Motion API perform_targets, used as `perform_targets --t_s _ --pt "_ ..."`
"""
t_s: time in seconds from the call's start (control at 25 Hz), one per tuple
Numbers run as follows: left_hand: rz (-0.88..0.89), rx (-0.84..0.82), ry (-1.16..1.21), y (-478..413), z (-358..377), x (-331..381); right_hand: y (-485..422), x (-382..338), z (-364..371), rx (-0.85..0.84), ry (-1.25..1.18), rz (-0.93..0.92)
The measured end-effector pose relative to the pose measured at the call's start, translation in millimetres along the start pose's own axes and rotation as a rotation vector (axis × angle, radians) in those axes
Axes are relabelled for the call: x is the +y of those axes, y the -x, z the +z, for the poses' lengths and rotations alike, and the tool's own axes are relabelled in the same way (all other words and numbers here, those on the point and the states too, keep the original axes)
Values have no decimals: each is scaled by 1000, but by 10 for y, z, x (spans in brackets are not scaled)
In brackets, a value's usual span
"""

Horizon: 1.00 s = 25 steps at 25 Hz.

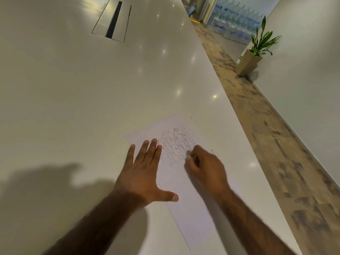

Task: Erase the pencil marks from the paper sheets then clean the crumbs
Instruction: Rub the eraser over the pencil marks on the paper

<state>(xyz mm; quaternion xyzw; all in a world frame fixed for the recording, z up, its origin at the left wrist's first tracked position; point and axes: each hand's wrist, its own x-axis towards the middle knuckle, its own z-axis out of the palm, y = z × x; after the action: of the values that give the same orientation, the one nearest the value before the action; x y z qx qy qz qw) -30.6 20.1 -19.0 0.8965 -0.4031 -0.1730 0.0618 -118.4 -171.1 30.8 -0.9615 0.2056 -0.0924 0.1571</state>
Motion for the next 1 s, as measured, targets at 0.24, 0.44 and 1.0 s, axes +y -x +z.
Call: perform_targets --t_s 0.24,0.44,1.0 --pt "-2 34 -5 7 25 -2 332 -245 266 -157 -90 -315" --pt "4 0 12 -4 17 -9 -142 180 -94 -38 -60 -7" --pt "-1 24 -1 5 26 -2 442 -204 233 -152 -141 -350"
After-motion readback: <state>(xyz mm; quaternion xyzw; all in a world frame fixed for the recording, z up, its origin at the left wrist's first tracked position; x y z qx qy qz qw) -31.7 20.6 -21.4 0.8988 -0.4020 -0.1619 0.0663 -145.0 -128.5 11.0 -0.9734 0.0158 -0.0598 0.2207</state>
